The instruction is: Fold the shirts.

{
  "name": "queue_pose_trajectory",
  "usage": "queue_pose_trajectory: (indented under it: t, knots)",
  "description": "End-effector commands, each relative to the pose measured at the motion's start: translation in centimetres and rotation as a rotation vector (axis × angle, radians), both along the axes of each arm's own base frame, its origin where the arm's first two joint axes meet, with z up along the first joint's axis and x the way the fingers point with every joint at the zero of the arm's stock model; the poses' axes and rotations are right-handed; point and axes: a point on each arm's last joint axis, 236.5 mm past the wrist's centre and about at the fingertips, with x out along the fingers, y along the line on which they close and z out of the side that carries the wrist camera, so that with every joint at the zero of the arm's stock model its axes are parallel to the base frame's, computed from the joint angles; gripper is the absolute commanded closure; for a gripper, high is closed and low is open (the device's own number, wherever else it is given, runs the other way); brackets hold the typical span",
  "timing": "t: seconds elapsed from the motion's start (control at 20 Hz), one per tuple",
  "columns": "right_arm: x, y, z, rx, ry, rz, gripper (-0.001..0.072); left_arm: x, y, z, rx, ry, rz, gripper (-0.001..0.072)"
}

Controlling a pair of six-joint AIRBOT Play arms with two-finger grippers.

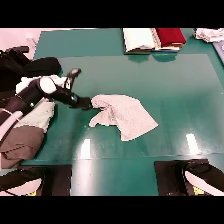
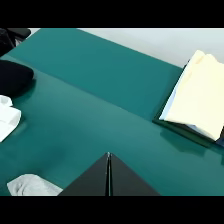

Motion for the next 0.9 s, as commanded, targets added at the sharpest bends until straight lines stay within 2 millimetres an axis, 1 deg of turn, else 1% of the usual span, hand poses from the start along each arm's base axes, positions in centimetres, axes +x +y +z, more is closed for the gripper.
queue_pose_trajectory:
  t: [0.0,0.1,0.15,0.3,0.45,0.6,0.65,0.7,0.75,0.85]
  knots:
    - [0.4,0.2,-1.9,0.006,0.052,-0.003,0.0701,-1.8,-0.9,-3.6,-0.117,0.062,0.091,0.0138]
    - [0.7,0.3,-2.8,0.001,0.073,-0.004,0.0701,-1.9,-1.6,-3.7,-0.119,0.042,0.066,0.0138]
    - [0.8,0.3,-3.0,0.001,0.076,-0.004,0.07,-1.9,-2.2,-3.6,-0.117,0.022,0.054,0.0138]
    - [0.9,0.3,-3.2,0.0,0.081,-0.005,0.0701,-1.9,-4.0,-3.4,-0.113,-0.038,0.025,0.0139]
    - [0.9,0.3,-3.3,-0.001,0.084,-0.005,0.0701,-2.3,-4.1,-3.7,-0.092,-0.044,-0.003,0.0139]
    - [0.8,0.3,-3.5,-0.003,0.092,-0.003,0.0701,-2.4,-3.5,-4.1,-0.056,-0.05,-0.024,0.0141]
    - [0.7,0.3,-3.5,-0.003,0.094,-0.003,0.0701,-2.5,-3.5,-4.1,-0.056,-0.047,-0.027,0.0202]
    - [0.7,0.3,-3.6,-0.004,0.096,-0.003,0.07,-2.7,-3.5,-4.2,-0.055,-0.042,-0.031,0.0304]
    - [0.7,0.3,-3.6,-0.005,0.098,-0.003,0.07,-2.8,-3.5,-4.2,-0.055,-0.036,-0.034,0.037]
    - [0.5,0.3,-3.9,-0.01,0.109,-0.001,0.0701,-3.1,-3.5,-4.2,-0.054,-0.026,-0.042,0.0682]
